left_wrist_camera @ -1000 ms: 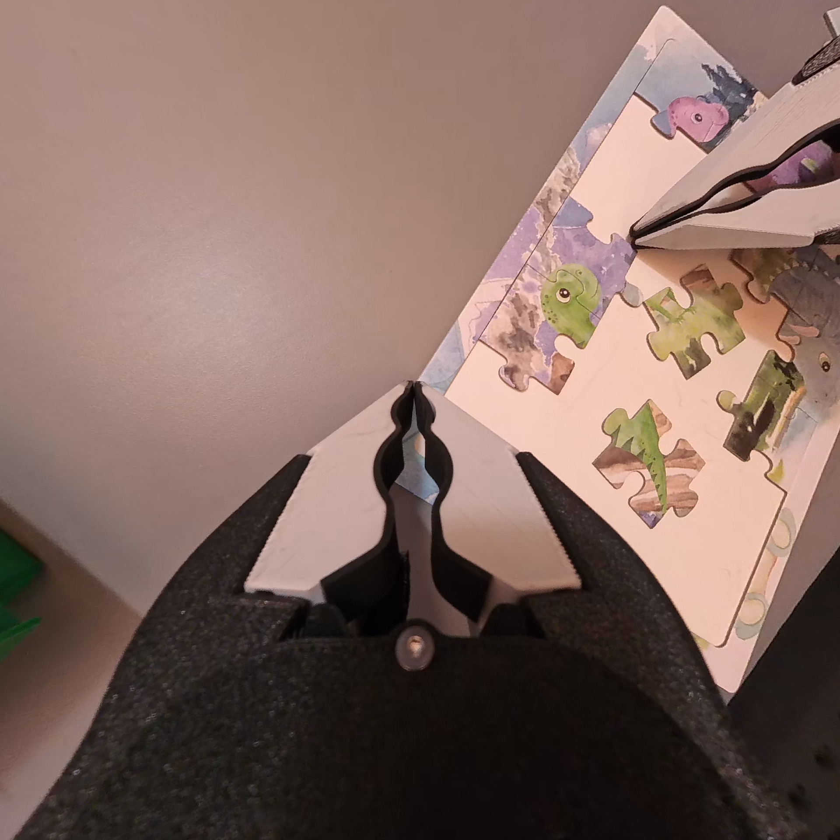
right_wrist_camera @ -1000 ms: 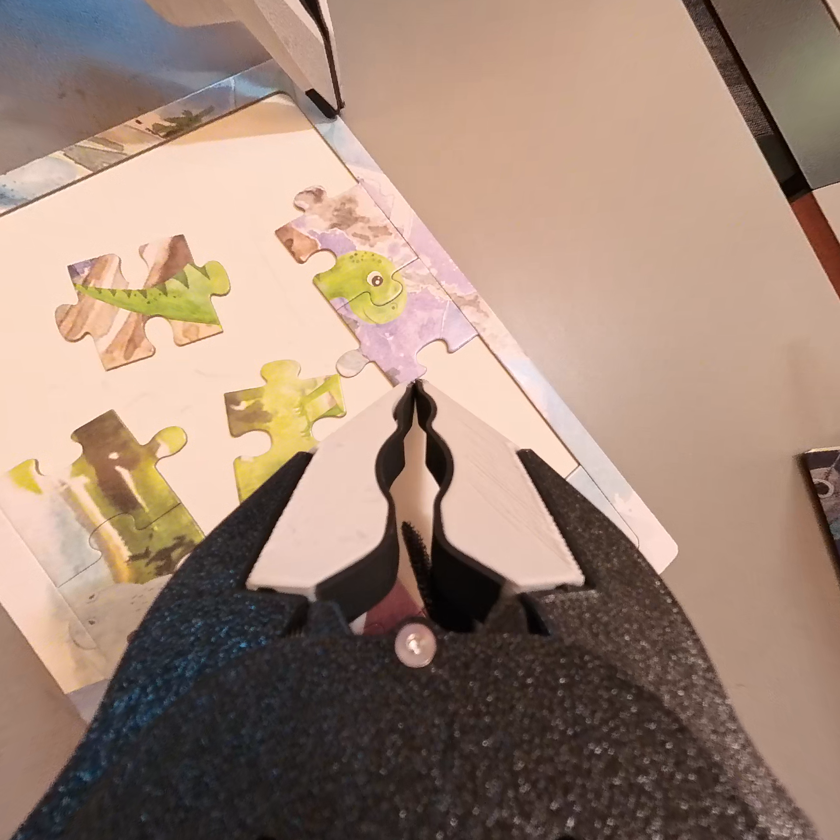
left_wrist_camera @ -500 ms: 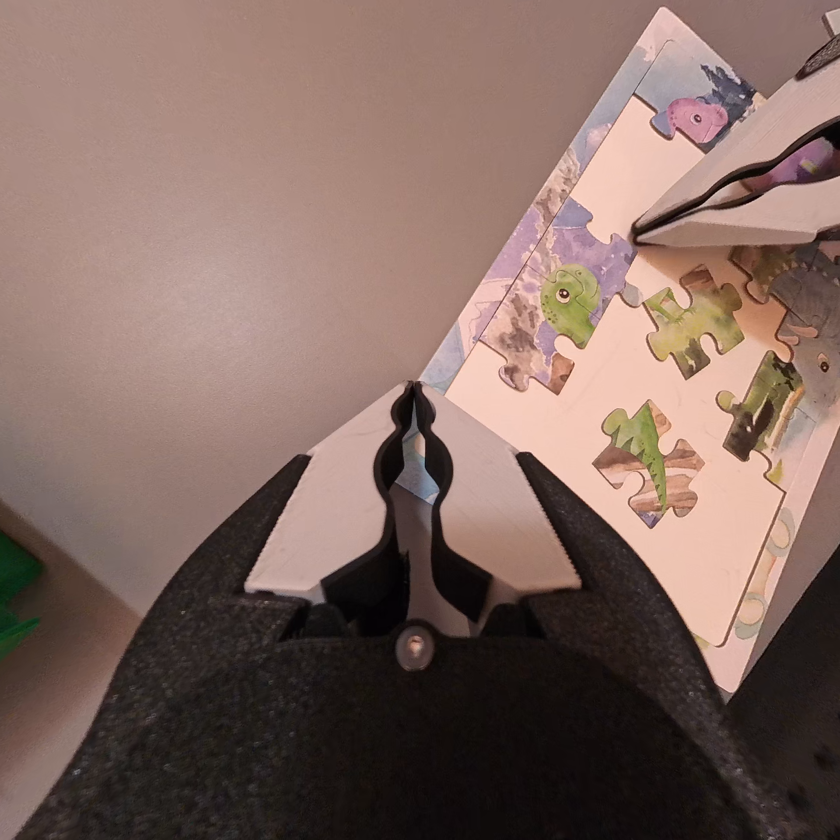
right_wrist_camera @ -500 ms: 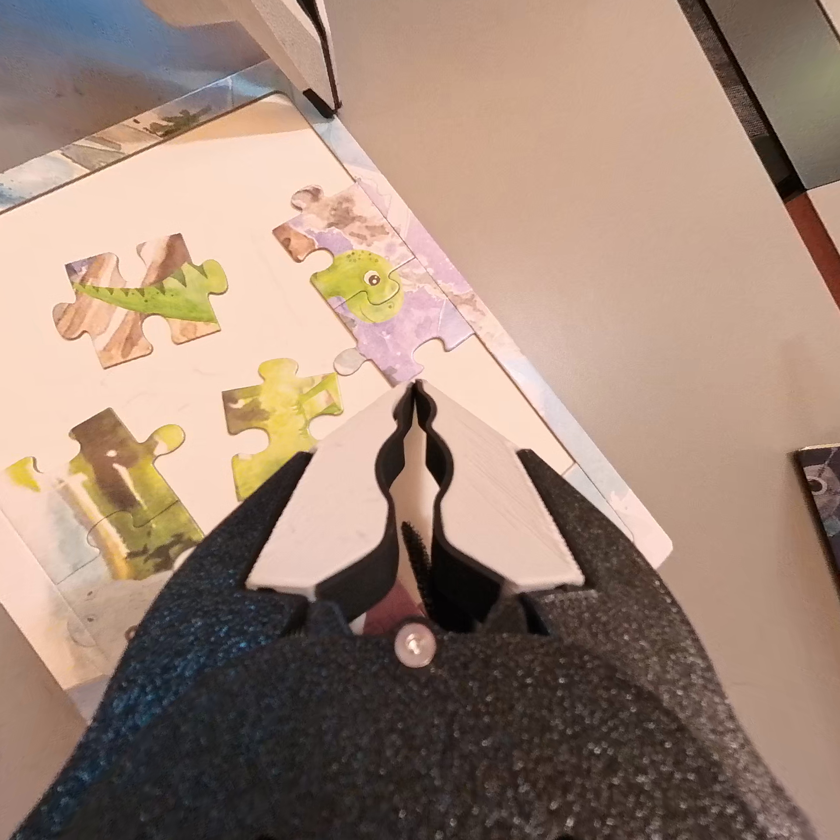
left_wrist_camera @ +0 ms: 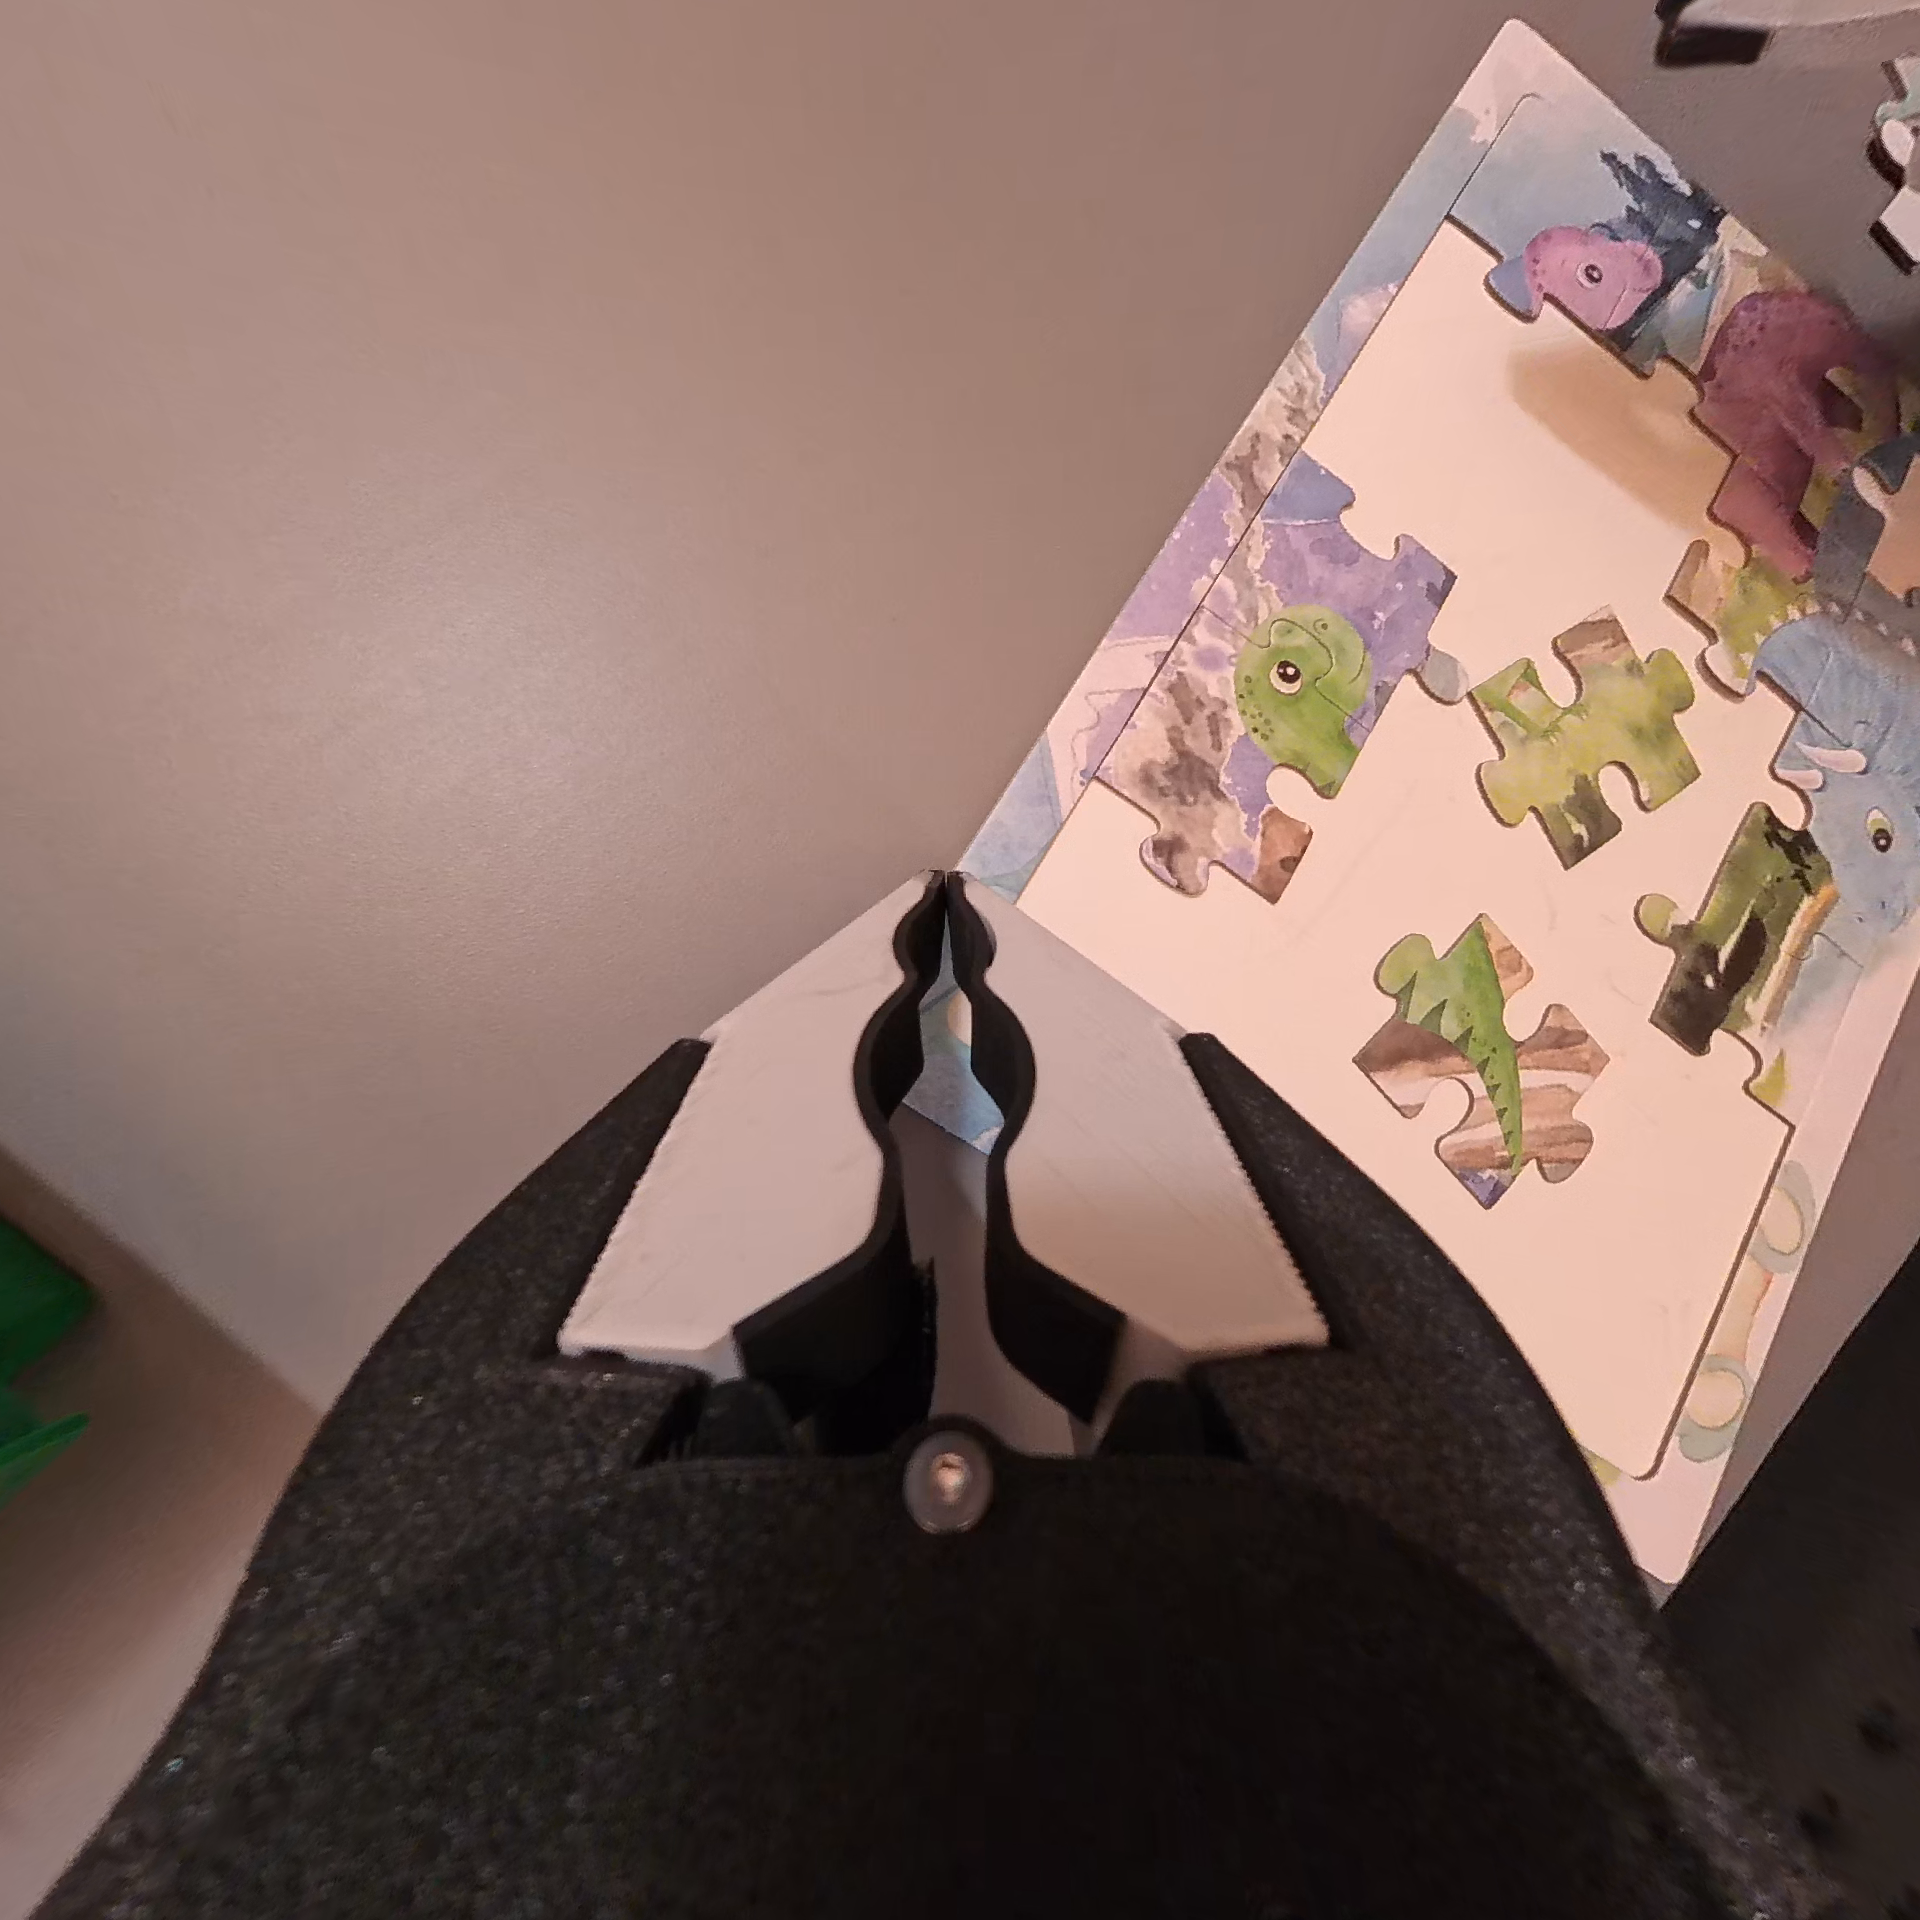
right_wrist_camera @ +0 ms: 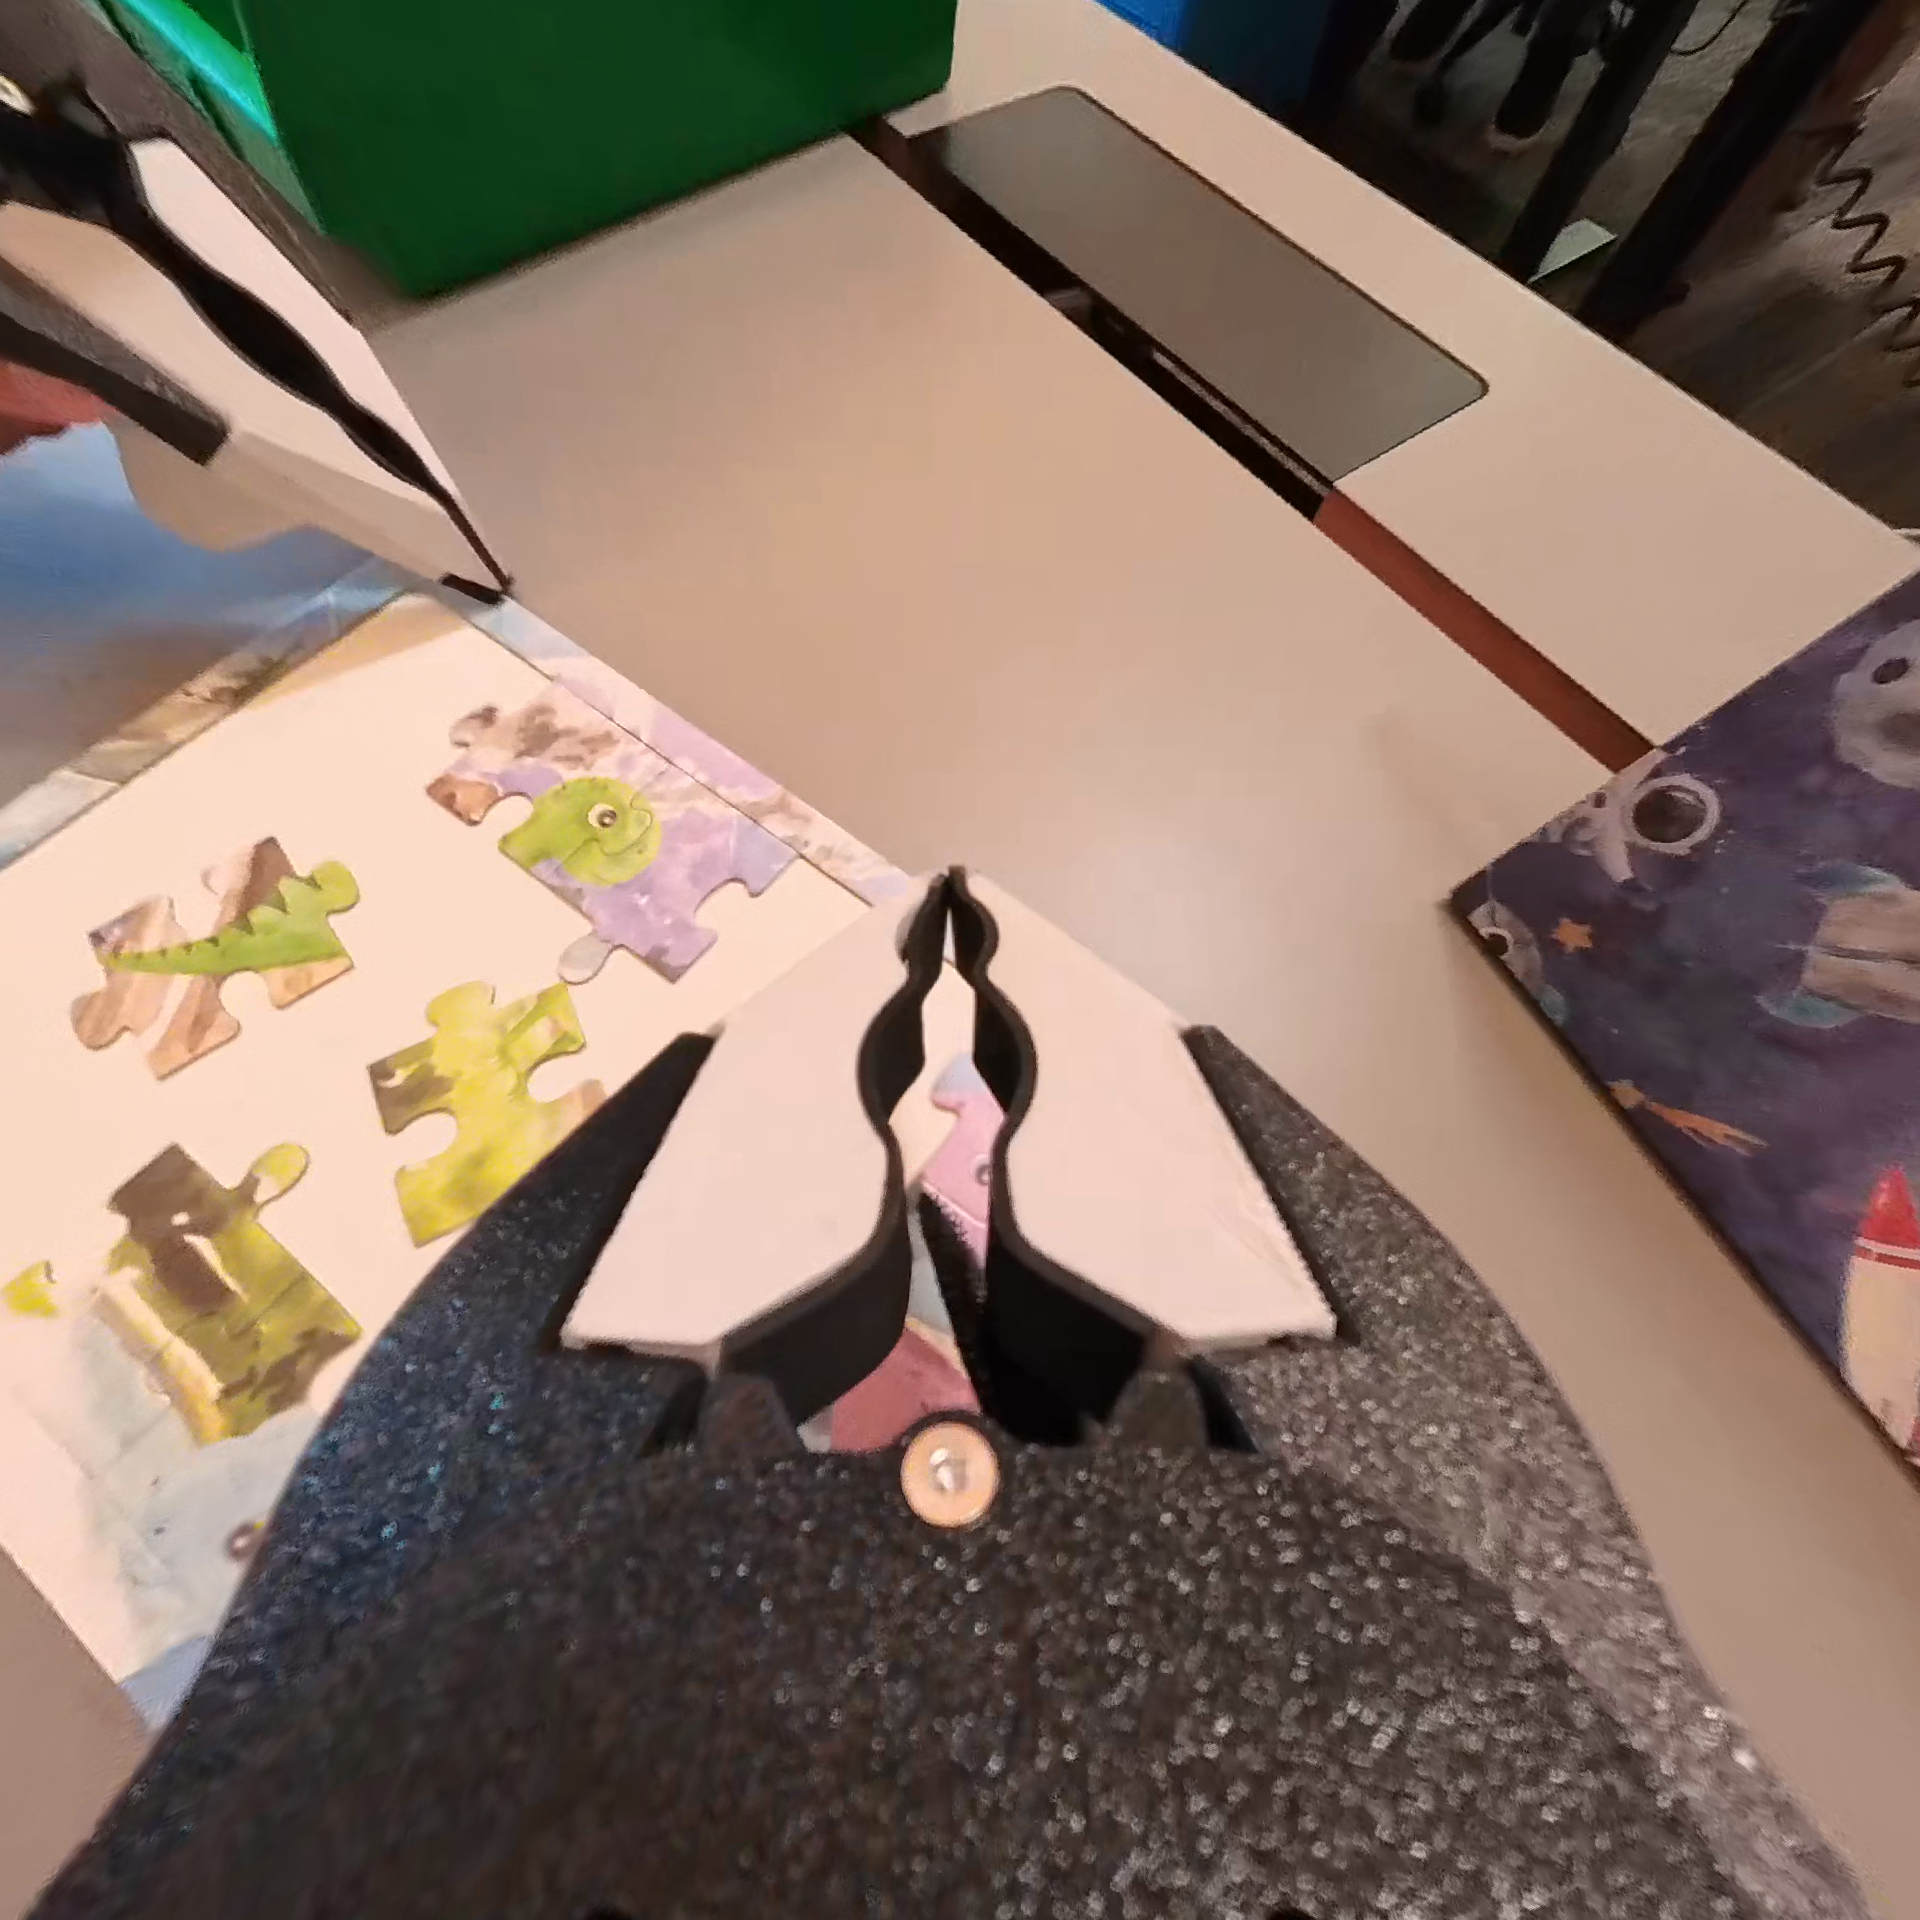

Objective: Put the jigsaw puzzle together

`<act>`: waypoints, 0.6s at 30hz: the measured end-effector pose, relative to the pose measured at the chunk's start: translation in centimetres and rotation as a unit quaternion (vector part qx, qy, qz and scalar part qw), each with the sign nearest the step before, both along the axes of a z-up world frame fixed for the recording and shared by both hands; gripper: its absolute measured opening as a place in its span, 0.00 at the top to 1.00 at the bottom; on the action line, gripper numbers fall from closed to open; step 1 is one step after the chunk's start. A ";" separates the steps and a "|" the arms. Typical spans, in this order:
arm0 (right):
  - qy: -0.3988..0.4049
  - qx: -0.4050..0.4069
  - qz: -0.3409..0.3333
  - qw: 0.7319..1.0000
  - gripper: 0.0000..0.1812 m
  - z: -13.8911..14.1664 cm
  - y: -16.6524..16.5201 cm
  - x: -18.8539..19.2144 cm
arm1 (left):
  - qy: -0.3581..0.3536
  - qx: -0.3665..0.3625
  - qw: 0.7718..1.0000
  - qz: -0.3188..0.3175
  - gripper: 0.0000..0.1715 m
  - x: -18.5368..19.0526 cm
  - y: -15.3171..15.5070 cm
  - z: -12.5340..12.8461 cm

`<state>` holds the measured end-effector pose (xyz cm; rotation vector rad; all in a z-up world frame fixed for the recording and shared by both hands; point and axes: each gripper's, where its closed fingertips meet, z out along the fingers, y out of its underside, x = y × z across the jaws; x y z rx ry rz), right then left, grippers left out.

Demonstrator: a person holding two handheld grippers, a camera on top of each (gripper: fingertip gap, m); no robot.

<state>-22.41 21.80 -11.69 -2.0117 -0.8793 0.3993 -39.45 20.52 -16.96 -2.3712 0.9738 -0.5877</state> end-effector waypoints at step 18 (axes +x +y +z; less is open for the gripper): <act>-0.103 -0.008 0.117 0.988 1.00 -5.1 -4.5 -10.0 | 0.001 0.001 1.000 0.000 1.00 0.0 0.0 0.0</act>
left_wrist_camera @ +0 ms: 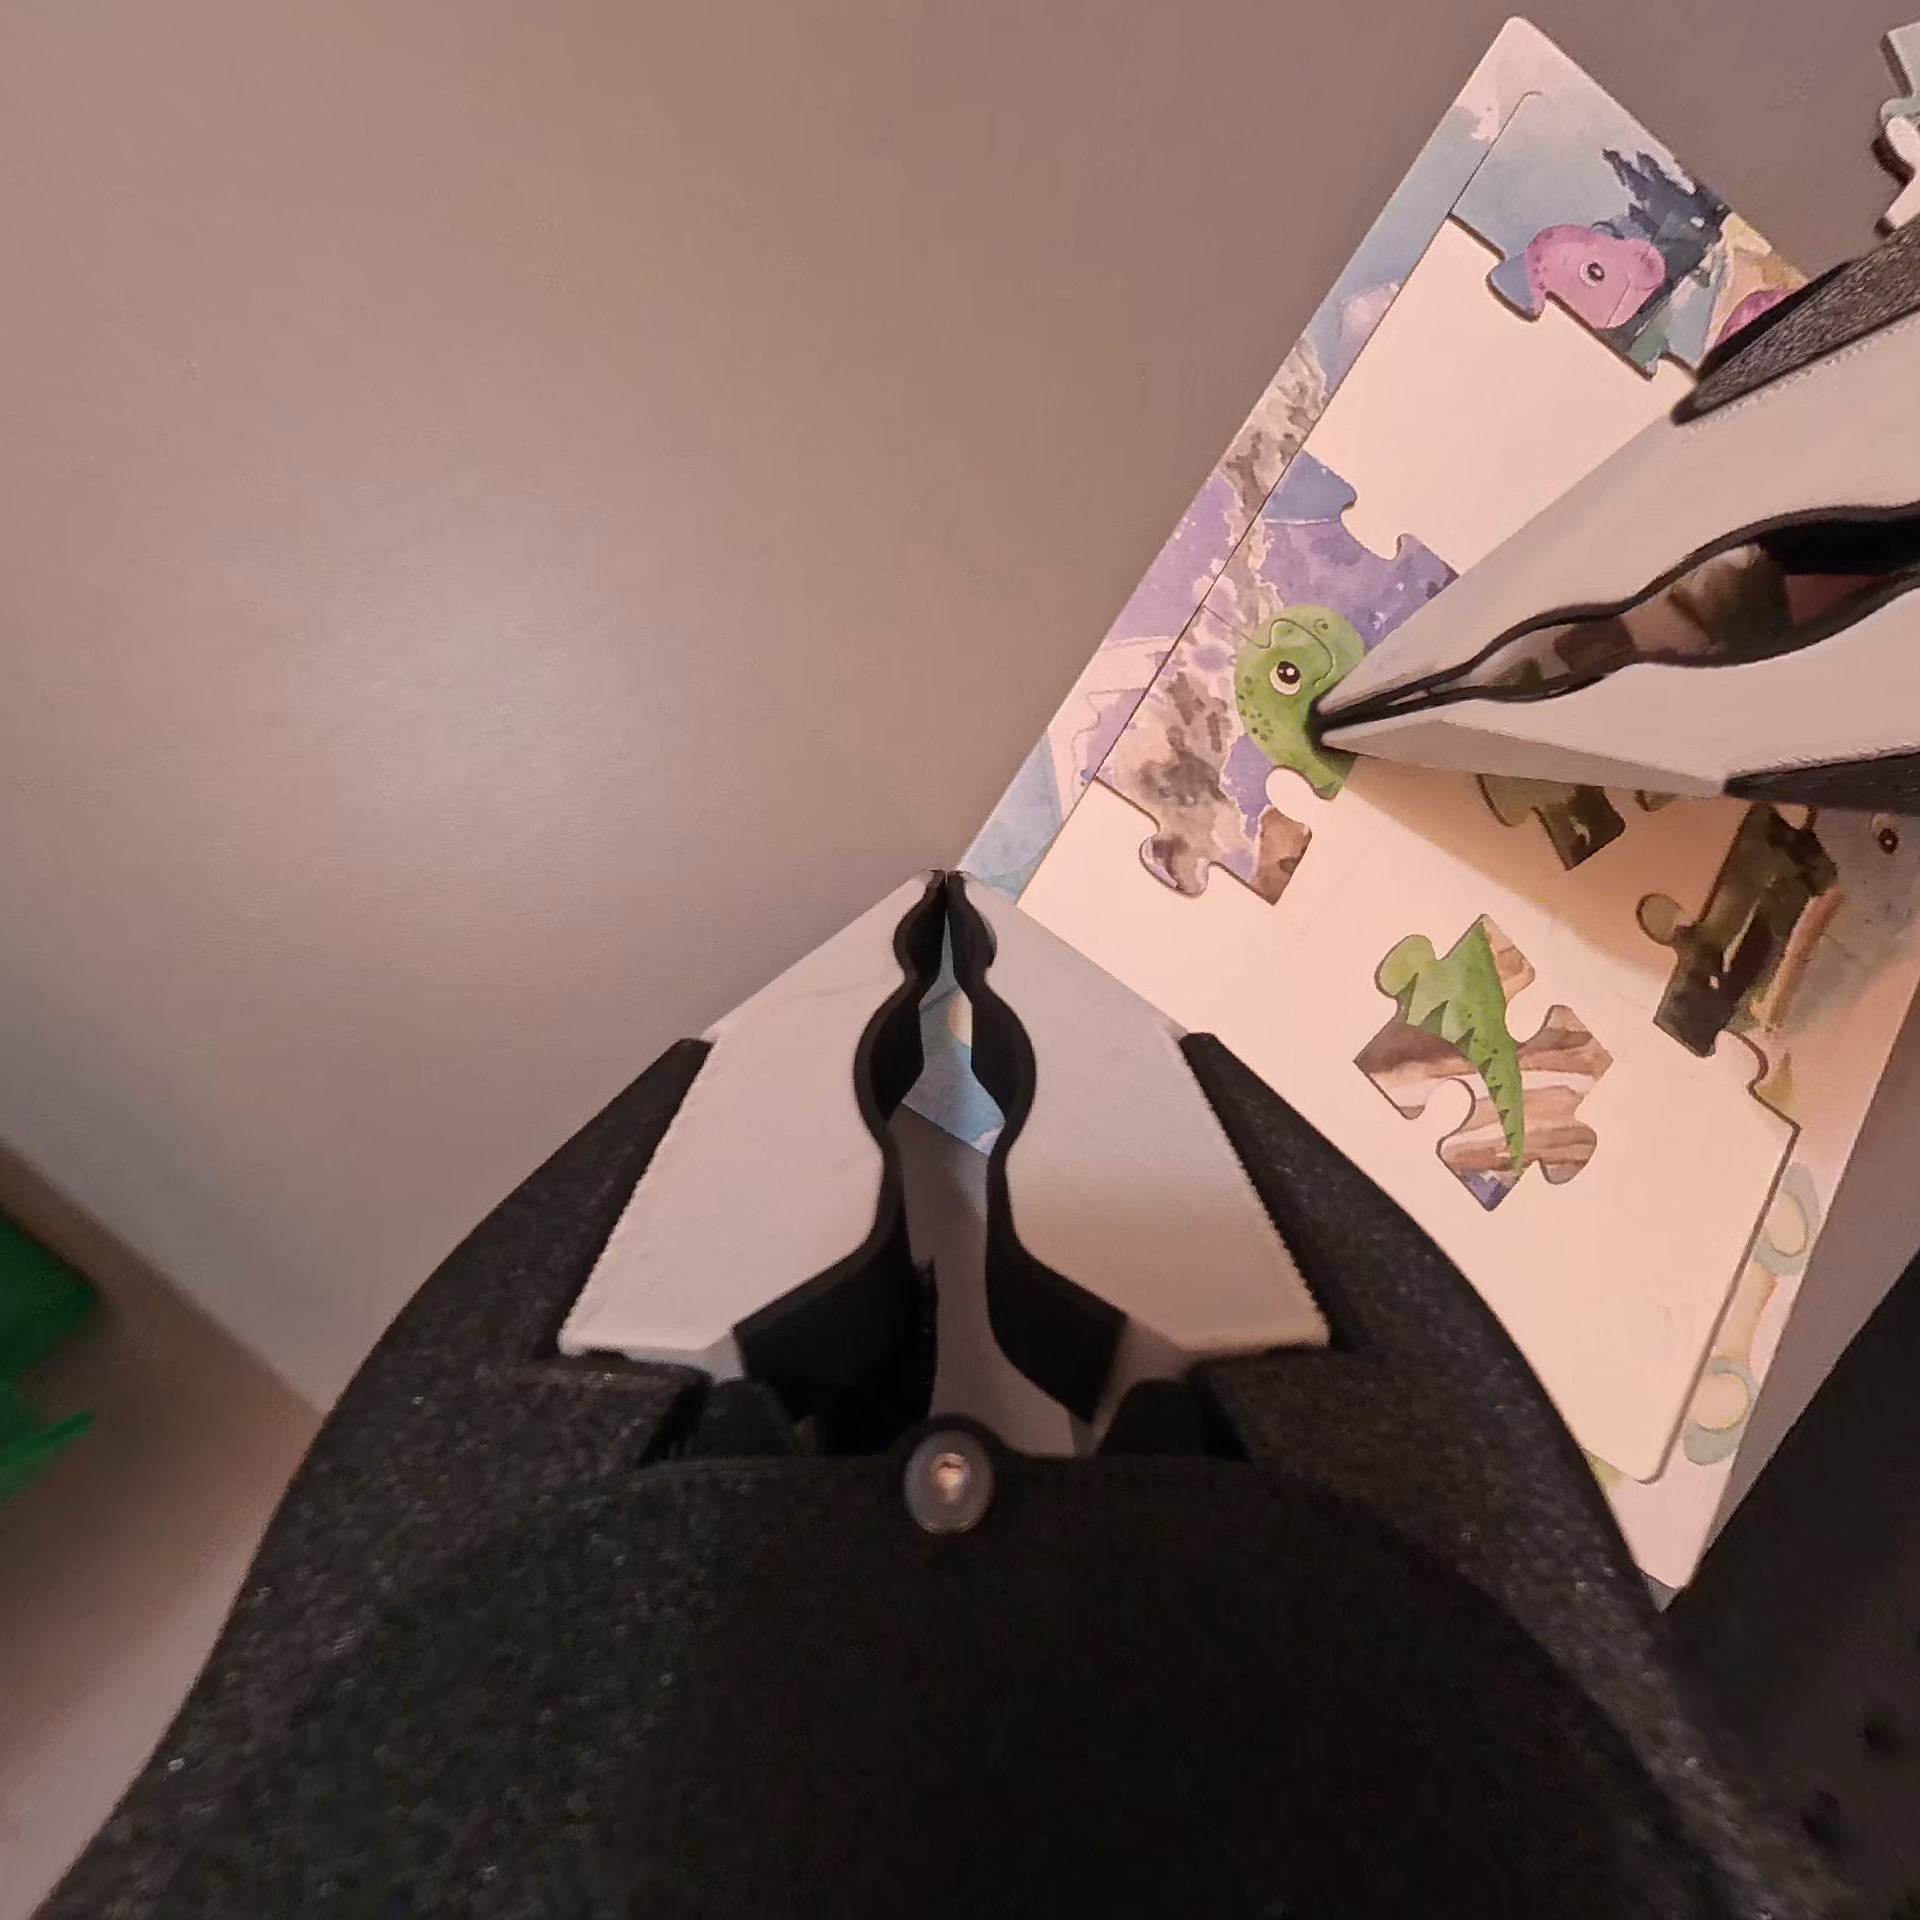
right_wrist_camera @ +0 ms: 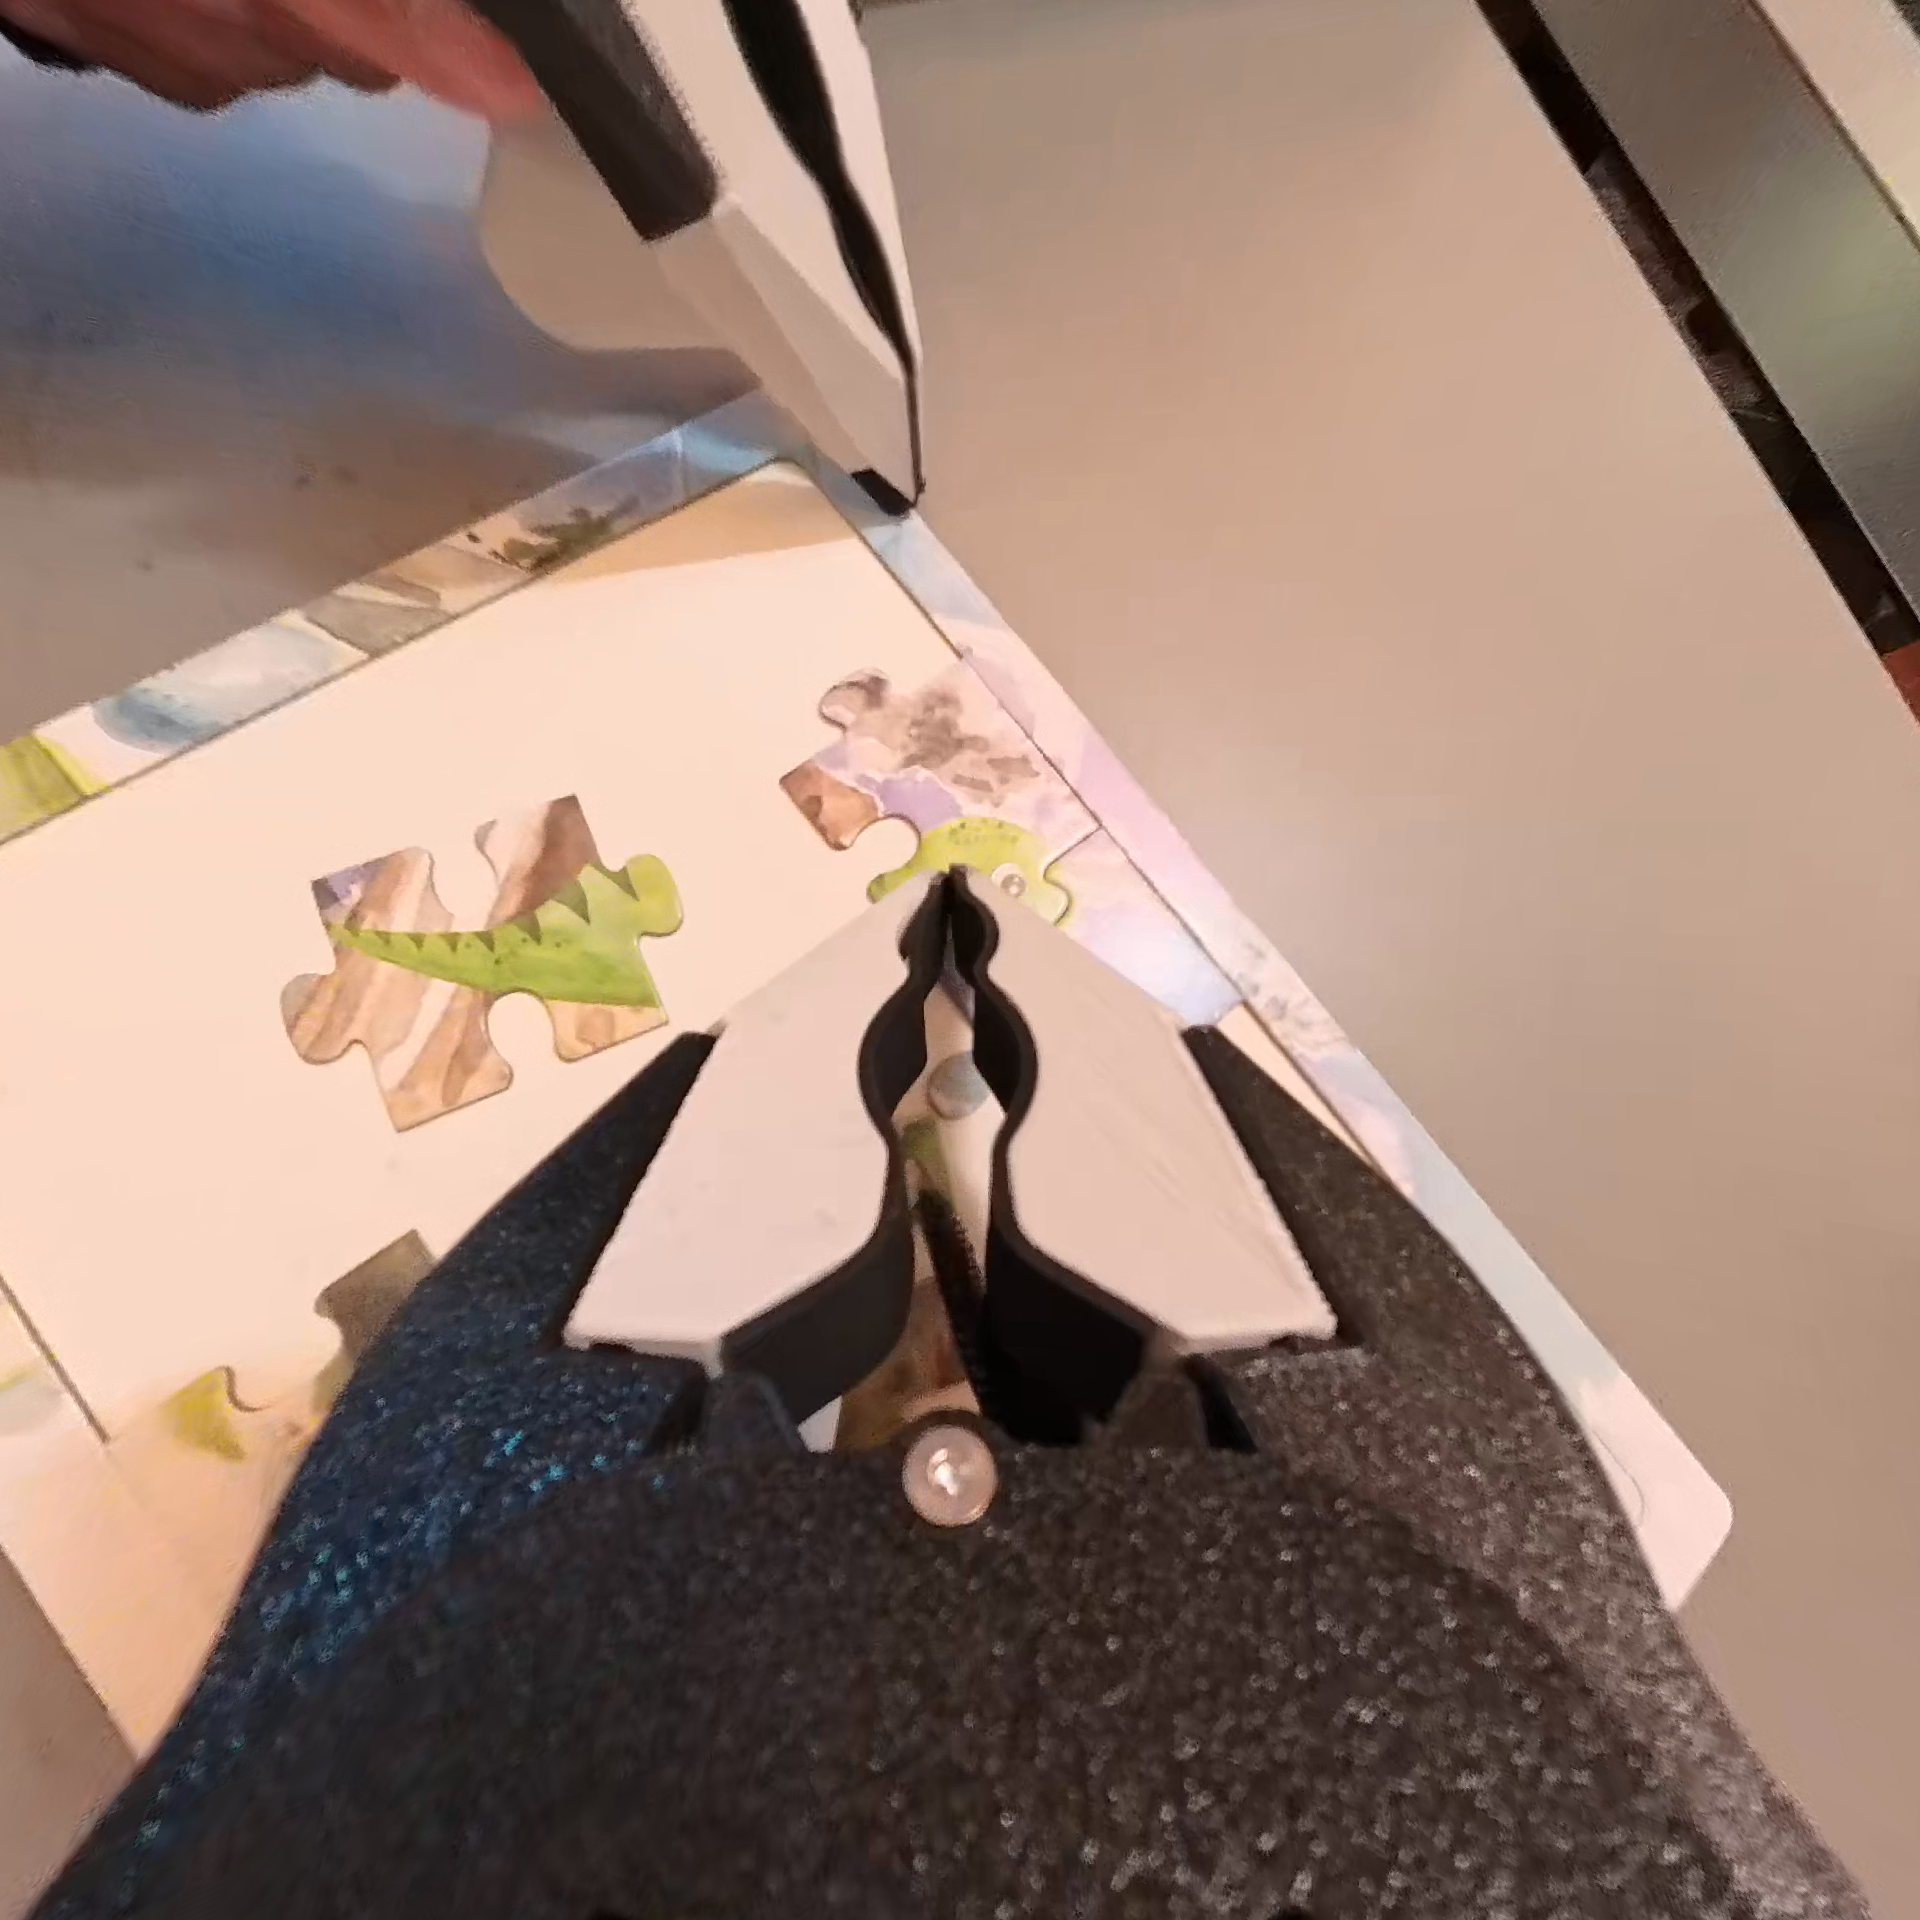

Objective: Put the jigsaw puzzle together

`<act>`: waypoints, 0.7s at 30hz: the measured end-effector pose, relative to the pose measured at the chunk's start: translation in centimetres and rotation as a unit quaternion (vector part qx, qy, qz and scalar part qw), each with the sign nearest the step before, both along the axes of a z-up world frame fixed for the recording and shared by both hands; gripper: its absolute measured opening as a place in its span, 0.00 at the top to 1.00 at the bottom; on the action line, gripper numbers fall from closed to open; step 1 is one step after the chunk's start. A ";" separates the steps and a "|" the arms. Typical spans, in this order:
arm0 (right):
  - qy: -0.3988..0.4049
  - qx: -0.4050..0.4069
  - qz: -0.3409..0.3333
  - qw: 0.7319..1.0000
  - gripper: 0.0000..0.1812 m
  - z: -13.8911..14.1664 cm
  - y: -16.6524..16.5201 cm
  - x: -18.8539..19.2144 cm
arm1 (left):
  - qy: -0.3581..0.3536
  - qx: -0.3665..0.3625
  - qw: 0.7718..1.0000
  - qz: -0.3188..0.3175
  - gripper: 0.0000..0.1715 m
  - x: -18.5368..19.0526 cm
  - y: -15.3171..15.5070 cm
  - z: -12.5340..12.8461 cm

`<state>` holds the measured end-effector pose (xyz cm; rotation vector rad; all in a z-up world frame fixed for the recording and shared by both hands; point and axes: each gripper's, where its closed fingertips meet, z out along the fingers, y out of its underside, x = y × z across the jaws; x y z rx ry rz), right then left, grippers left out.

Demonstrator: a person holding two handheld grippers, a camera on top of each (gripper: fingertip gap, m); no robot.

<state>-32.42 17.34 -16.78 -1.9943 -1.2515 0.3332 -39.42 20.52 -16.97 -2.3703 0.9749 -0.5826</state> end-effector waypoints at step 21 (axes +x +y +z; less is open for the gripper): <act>-0.004 -0.004 0.002 1.000 1.00 -0.1 -0.1 0.0 | 0.007 0.047 0.995 -0.087 1.00 4.8 -2.1 0.1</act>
